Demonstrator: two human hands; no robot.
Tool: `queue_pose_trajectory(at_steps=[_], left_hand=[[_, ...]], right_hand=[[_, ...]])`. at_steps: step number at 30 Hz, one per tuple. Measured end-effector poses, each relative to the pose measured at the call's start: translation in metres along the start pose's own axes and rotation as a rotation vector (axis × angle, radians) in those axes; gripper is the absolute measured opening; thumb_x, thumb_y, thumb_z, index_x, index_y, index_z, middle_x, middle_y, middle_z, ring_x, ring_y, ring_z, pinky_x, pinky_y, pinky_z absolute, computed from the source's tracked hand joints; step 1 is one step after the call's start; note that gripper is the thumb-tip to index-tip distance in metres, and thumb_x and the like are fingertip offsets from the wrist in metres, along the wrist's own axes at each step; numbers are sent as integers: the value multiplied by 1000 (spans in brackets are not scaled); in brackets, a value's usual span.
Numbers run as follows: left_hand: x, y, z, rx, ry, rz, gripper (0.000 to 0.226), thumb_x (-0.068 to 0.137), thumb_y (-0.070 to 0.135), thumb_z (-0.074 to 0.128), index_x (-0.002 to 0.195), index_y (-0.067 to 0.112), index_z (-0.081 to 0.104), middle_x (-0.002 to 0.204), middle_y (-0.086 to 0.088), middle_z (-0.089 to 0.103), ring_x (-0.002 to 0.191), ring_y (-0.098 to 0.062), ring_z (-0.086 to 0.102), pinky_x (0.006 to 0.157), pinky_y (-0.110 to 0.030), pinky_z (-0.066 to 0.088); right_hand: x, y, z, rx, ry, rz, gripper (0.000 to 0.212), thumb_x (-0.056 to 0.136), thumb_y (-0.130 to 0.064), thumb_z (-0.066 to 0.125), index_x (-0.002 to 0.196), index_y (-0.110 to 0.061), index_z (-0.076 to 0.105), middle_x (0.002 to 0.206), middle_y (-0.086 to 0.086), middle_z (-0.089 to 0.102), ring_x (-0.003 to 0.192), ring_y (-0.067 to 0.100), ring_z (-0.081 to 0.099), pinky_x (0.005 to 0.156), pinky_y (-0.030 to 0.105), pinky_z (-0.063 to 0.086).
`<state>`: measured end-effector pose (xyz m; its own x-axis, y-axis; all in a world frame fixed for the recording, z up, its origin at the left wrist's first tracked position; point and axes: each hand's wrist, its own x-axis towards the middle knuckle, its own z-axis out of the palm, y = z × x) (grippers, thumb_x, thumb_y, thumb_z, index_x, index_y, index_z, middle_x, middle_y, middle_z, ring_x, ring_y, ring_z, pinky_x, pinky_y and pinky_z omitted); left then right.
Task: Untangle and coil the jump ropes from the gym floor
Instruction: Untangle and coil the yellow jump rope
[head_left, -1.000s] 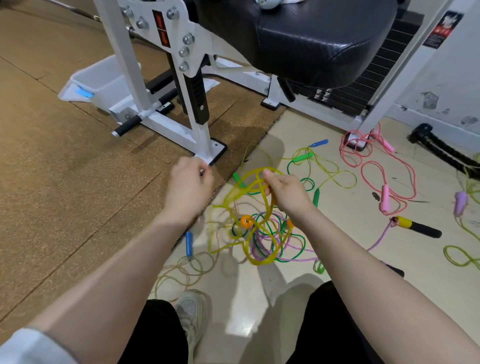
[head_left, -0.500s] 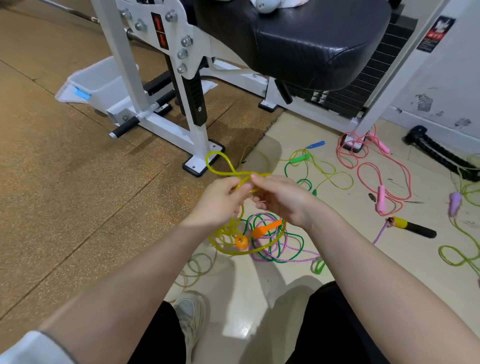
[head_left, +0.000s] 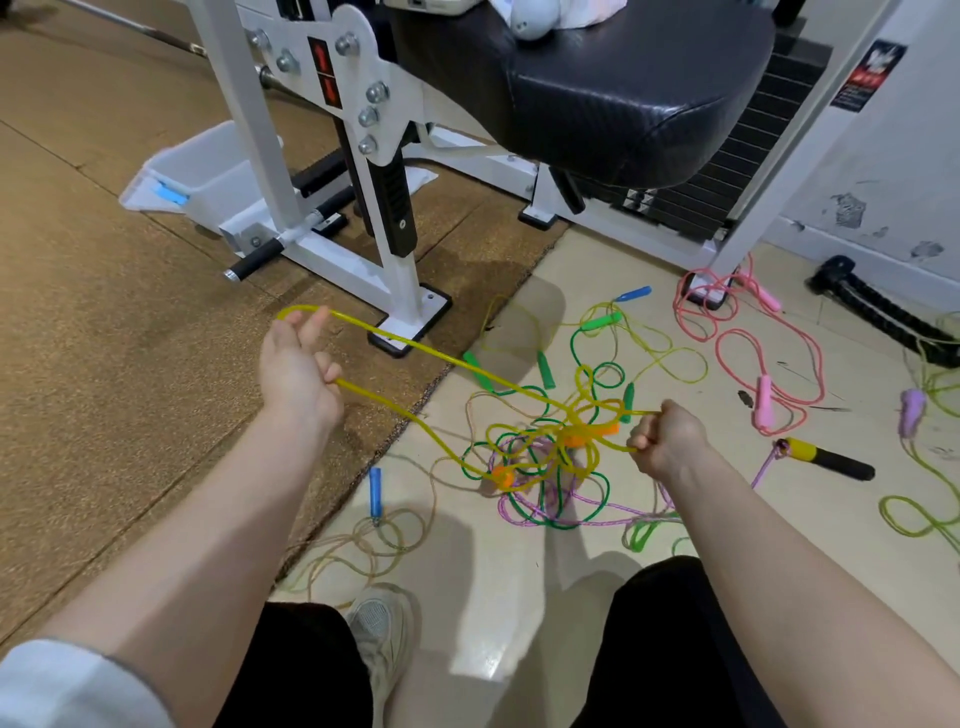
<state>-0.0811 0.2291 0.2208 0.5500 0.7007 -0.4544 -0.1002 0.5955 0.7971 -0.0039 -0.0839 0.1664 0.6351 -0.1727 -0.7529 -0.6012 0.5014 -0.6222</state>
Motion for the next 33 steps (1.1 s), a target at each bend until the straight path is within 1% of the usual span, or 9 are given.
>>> queue_pose_trajectory(at_steps=[5,7,10,15,19,21,24,30,33], left_hand=[[6,12,-1,-23,36,116,38,101,31,35,138,22,41,135,6,53,41,-2,40,44,-12,34],[9,11,-3,218,54,268,40,100,31,37,140,24,40,141,5,48,96,-25,66,86,-32,52],[10,-9,-3,569,-13,289,40,102,22,35,141,19,40,145,-8,42,135,-35,34,112,-38,26],[16,-39,-12,958,-74,15,54,94,-5,32,145,15,32,143,-14,43,127,-35,44,104,-42,36],[-18,-54,-4,1610,-236,262,65,87,9,52,146,17,25,150,-14,22,136,-33,23,109,-40,25],[-40,-67,3,1471,-588,326,68,81,11,62,141,17,32,142,-9,32,132,-27,29,106,-27,26],[-66,-81,6,1136,-1023,61,74,72,17,73,135,20,33,126,5,48,118,-12,47,92,-14,42],[-55,-83,12,1156,-991,150,34,74,15,78,100,18,57,85,10,62,69,7,55,63,-9,42],[-45,-85,3,1268,-948,59,27,91,28,59,67,18,53,53,10,52,47,-1,49,51,-15,37]], right_hand=[[9,8,-12,10,102,-107,32,100,-15,22,69,-17,30,38,-2,27,22,7,18,30,14,14],[12,11,-12,-27,18,-91,30,98,-10,22,71,-18,33,46,-2,32,23,6,19,29,12,13],[-3,15,-2,-162,-260,-74,24,99,-14,28,91,-19,49,53,-3,38,29,4,19,30,11,13],[-40,18,21,-477,-771,-83,28,101,-18,31,120,-21,52,57,-3,31,35,1,19,35,11,13],[-61,12,32,-529,-1019,-29,34,91,-23,39,122,-24,53,58,-3,36,36,0,17,39,15,8],[-70,7,40,-502,-1130,-2,38,89,-23,40,125,-25,51,60,-3,39,39,2,11,37,14,10],[-83,-2,50,-452,-1344,78,41,89,-24,50,129,-25,52,66,0,46,41,4,12,33,9,20],[-96,-11,64,-217,-1598,225,42,93,-14,50,134,-20,49,79,7,54,39,3,31,35,10,35],[-86,-15,70,-17,-1242,37,37,89,-17,46,125,-17,54,70,0,55,41,2,40,38,11,36]])
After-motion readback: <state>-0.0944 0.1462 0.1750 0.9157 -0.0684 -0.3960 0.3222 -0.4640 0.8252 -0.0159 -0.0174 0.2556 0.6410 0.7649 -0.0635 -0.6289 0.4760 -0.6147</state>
